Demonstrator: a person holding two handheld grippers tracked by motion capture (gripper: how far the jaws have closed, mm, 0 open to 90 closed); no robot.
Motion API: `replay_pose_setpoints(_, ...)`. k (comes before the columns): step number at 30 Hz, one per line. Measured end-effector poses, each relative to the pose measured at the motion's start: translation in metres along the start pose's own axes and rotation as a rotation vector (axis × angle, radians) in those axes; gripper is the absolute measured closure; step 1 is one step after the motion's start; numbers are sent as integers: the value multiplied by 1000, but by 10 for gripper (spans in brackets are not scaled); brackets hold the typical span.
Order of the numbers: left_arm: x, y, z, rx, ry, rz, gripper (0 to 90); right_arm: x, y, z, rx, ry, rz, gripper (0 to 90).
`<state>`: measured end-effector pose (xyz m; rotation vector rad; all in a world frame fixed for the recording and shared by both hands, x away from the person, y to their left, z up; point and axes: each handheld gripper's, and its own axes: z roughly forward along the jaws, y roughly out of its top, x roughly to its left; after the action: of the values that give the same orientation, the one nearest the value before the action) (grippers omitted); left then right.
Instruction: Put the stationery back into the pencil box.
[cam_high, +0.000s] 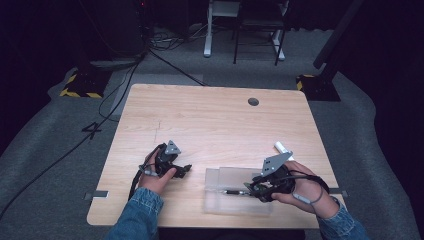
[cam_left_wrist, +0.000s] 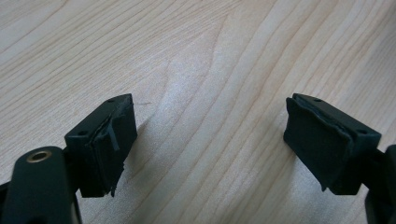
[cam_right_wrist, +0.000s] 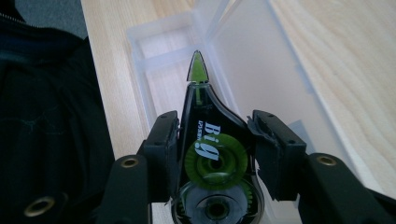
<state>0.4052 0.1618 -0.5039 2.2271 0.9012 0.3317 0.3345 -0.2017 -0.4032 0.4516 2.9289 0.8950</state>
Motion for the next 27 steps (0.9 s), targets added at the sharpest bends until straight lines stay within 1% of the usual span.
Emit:
replay_pose_setpoints(1, 0, 0, 0, 0, -1, 0, 169, 0, -1, 7, 16, 9, 7, 532)
replay_pose_setpoints(2, 0, 0, 0, -1, -1, 0, 169, 0, -1, 7, 16, 9, 7, 532)
replay_pose_setpoints(4, 0, 0, 0, 0, -1, 0, 169, -2, -2, 13, 38, 28, -2, 532)
replay_pose_setpoints(7, 0, 0, 0, 0, -1, 0, 168, -1, -3, 20, 63, 34, -2, 532)
replay_pose_setpoints(8, 0, 0, 0, 0, -1, 0, 168, -1, -3, 20, 63, 34, -2, 532)
replay_pose_setpoints(9, 0, 0, 0, 0, -1, 0, 168, 0, -4, 24, 84, 46, -13, 532)
replay_pose_setpoints(12, 0, 0, 0, 0, -1, 0, 168, 1, -5, 28, 116, 61, -33, 532)
replay_pose_setpoints(13, 0, 0, 0, 0, -1, 0, 169, 2, -5, 30, 125, 69, -32, 532)
replay_pose_setpoints(14, 0, 0, 0, 0, -1, 0, 168, 1, -6, 31, 138, 76, -44, 532)
replay_pose_setpoints(15, 0, 0, 0, 0, -1, 0, 168, 2, -7, 34, 153, 77, -46, 532)
replay_pose_setpoints(16, 0, 0, 0, 0, -1, 0, 168, 2, -7, 34, 153, 77, -46, 532)
replay_pose_setpoints(17, 0, 0, 0, 0, -1, 1, 169, 2, -9, 37, 167, 84, -62, 531)
replay_pose_setpoints(18, 0, 0, 0, 0, -1, 0, 168, 2, -9, 37, 173, 82, -63, 532)
replay_pose_setpoints(19, 0, 0, 0, 0, -1, 0, 168, 1, -9, 38, 175, 84, -67, 531)
replay_pose_setpoints(21, 0, 0, 0, -1, -1, 0, 168, 1, -9, 40, 177, 90, -58, 531)
replay_pose_setpoints(22, 0, 0, 0, 0, -1, 0, 168, 1, -10, 41, 173, 90, -62, 531)
replay_pose_setpoints(24, 0, 0, 0, 0, -1, 0, 168, 0, -10, 42, 182, 89, -70, 531)
replay_pose_setpoints(27, 0, 0, 0, 0, -1, 0, 169, 0, -10, 44, 179, 91, -70, 531)
